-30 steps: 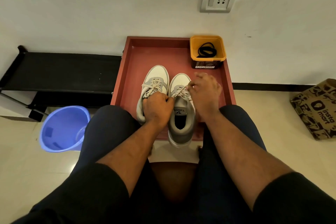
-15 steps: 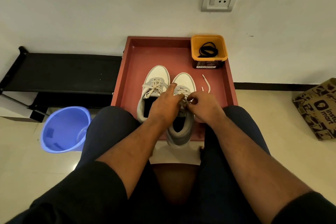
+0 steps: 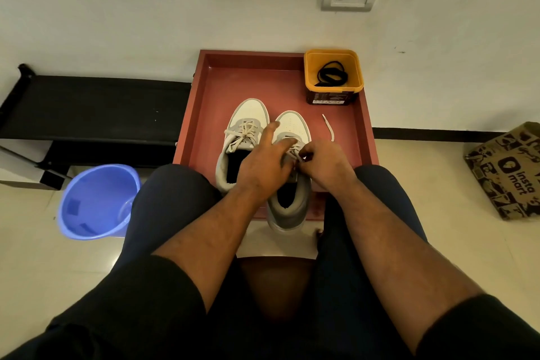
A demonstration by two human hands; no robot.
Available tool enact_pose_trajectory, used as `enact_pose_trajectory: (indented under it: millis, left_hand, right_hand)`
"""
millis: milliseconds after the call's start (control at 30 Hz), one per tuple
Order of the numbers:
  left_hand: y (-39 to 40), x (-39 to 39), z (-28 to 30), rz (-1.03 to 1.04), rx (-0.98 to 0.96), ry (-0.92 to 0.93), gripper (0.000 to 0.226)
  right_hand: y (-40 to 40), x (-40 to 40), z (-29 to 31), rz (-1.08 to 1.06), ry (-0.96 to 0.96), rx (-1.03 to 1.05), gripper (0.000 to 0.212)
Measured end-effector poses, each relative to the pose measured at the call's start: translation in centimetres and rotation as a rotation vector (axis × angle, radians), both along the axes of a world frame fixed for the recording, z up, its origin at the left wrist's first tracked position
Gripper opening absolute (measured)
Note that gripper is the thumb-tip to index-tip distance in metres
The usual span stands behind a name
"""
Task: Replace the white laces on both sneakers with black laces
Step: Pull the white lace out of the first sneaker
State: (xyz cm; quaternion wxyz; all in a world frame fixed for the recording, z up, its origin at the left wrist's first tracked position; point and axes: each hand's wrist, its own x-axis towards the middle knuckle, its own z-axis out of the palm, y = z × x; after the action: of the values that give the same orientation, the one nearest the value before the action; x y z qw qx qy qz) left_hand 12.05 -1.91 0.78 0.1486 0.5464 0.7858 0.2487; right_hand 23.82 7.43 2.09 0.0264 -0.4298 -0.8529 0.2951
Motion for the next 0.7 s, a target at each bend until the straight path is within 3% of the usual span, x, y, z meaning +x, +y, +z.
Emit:
enact_pose_trajectory:
  millis: [100, 167, 333, 400, 500, 600, 700]
  left_hand:
    - [0.1, 0.0, -0.4, 0.004, -0.01, 0.013, 0.018]
    - [0.2, -0.1, -0.5, 0.067, 0.093, -0.06, 0.014]
    - [0.2, -1.1, -0.1, 0.51, 0.389, -0.307, 0.008]
    - [0.0, -1.4, 0.5, 0.422, 0.354, -0.275, 0.02]
    - [-0.3, -0.9, 0.8, 0.103, 0.082, -0.076, 0.039]
    - [0.0, -0.2, 0.3, -0.017, -0.038, 0.058, 0.022]
    - [0.3, -0.2, -0.4, 0.04, 0.067, 0.006, 0.013]
  right_hand:
    - [0.0, 0.1, 0.1, 0.007, -0.006, -0.004, 0.026]
    - [-0.1, 0.1, 0.3, 0.005, 0.002, -0.016, 0.025]
    - [0.0, 0.1, 0.3, -0.007, 0.012, -0.042, 0.026]
    - [0.0, 0.1, 0.3, -0.01, 0.007, -0.045, 0.026]
    - [0.0, 0.1, 0.4, 0.009, 0.01, -0.023, 0.021]
    - [-0.1, 0.2, 0.6, 0.013, 0.028, -0.025, 0.019]
    - [-0.2, 0.3, 0.6, 0.016, 0.033, -0.027, 0.02]
